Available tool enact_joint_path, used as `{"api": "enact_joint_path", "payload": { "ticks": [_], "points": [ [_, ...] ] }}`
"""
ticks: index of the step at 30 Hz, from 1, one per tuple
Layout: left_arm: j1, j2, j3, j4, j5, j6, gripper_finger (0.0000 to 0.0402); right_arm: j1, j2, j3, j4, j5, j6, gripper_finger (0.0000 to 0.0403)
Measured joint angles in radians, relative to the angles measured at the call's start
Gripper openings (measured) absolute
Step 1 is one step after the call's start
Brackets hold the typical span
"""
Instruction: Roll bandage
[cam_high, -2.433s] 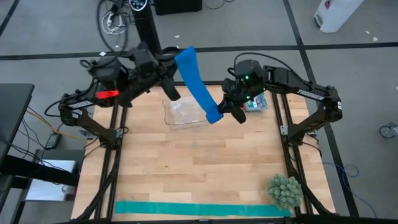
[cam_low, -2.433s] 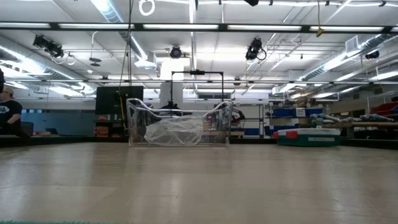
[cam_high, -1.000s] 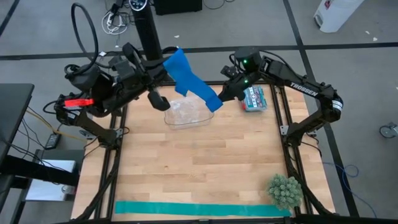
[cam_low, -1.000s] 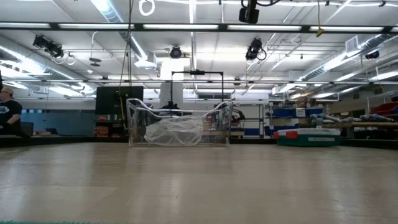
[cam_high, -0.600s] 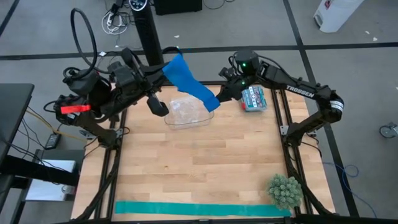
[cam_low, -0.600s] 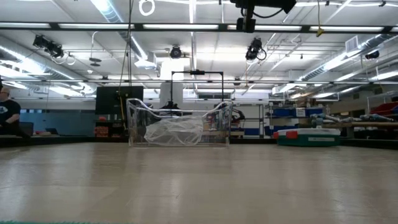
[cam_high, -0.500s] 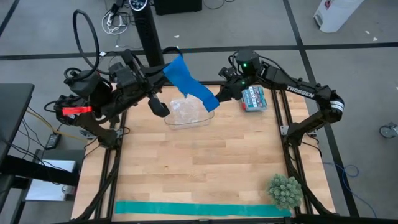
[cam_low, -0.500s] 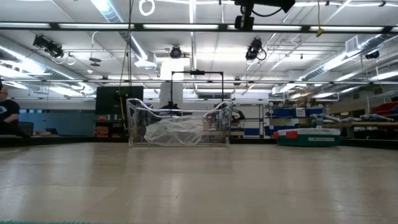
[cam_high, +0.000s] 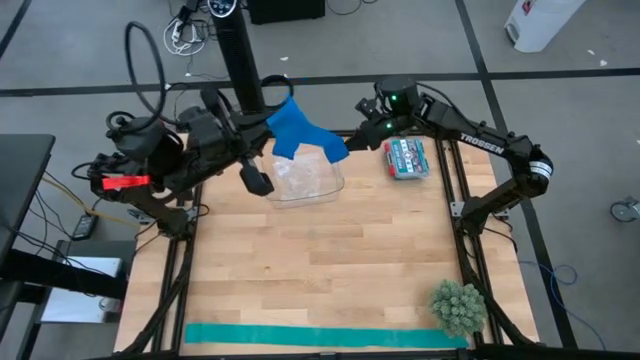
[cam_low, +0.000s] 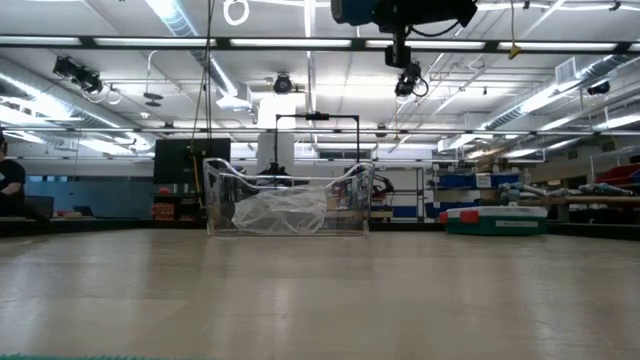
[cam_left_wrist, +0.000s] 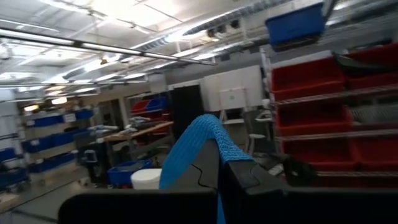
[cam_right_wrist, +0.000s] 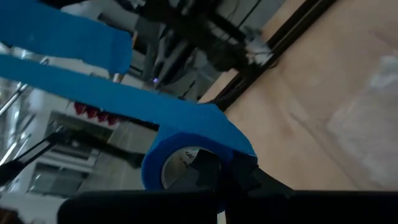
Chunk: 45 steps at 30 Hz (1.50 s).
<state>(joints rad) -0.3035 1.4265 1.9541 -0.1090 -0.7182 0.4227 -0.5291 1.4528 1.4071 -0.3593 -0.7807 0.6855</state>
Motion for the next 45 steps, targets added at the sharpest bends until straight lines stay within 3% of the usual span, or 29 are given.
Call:
{"api": "enact_joint_path", "payload": {
  "ticks": [10, 19, 25, 37, 45],
  "points": [
    [-0.006, 0.026, 0.0, -0.089, 0.109, -0.091, 0.0003, -0.03, 0.001, 0.0, 0.018, 0.059, 0.003, 0.0],
    [-0.04, 0.058, 0.0, -0.157, 0.113, -0.19, 0.0003, -0.06, 0.002, 0.0, 0.043, 0.081, 0.011, 0.0],
    [-0.066, 0.074, 0.0, -0.18, 0.074, -0.226, 0.0003, -0.072, 0.002, 0.0, 0.079, 0.081, 0.022, 0.0],
    [-0.137, 0.074, 0.0, -0.225, -0.106, -0.228, 0.0001, -0.106, -0.01, 0.0, 0.091, 0.024, 0.028, 0.0],
    [-0.148, 0.074, 0.0, -0.231, -0.096, -0.231, 0.0001, -0.142, -0.025, 0.0, 0.115, 0.052, 0.028, 0.0]
  ]
}}
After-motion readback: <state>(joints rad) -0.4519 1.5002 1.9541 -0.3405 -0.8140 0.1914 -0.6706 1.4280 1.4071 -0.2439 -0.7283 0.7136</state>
